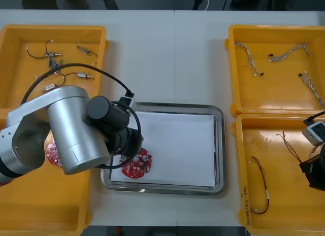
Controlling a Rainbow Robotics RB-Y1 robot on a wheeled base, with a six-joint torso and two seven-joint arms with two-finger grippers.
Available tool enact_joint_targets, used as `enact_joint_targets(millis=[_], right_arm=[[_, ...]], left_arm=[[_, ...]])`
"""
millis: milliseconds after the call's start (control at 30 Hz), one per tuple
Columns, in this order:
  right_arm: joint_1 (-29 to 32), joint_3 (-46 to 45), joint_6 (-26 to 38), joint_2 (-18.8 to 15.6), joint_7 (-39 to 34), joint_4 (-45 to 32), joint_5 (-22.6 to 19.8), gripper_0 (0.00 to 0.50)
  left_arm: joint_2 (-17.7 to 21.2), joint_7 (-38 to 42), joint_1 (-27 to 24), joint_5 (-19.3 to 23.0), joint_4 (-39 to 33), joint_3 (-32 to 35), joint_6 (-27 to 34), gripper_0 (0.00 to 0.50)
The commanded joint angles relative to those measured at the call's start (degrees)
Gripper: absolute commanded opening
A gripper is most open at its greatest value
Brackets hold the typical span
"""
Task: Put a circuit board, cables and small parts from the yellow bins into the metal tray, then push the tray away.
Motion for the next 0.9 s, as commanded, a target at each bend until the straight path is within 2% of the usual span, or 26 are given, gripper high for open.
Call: enact_joint_targets(millis=[33,167,333,400,567,767,900], right_arm=[[-1.0,-4.4,3.1,-2.8,-3.1,-2.2,-3.7,0.0],[-2.8,-5.9,6.1,-4.8,-3.5,-3.1,-6.2,0.0],[-5.2,-5.3,8.9,-7.9,-4.0,-6.3,-6.7,0.0],[-7.4,-4.4,10.4,-9.3,-4.3,-7.3,-7.4,0.0],[-13.3,-1.0,12.4,-11.5,-5.0,-7.6,-10.1,0.0],[-21.0,5.9,12.4,-12.8,-5.6,-7.8,-11.2,0.0],[-27.6,13.5,12.4,-12.8,-6.0,-7.8,-10.3,0.0]], left_arm=[[0.0,3.4,-2.2,4.8,-5.1,6.9,4.6,0.5],[1.0,2.3,-2.2,10.0,-7.1,12.7,8.3,0.5],[2.5,-0.1,-2.2,15.8,-8.4,19.2,13.0,0.5],[3.4,-2.1,-2.2,18.6,-8.6,22.8,15.8,0.5],[5.1,-5.6,-2.1,22.5,-8.5,28.7,20.8,0.5],[7.2,-10.4,-1.9,26.9,-5.9,35.3,20.8,0.5],[8.1,-14.2,-1.2,28.0,-2.6,39.1,20.8,0.5]])
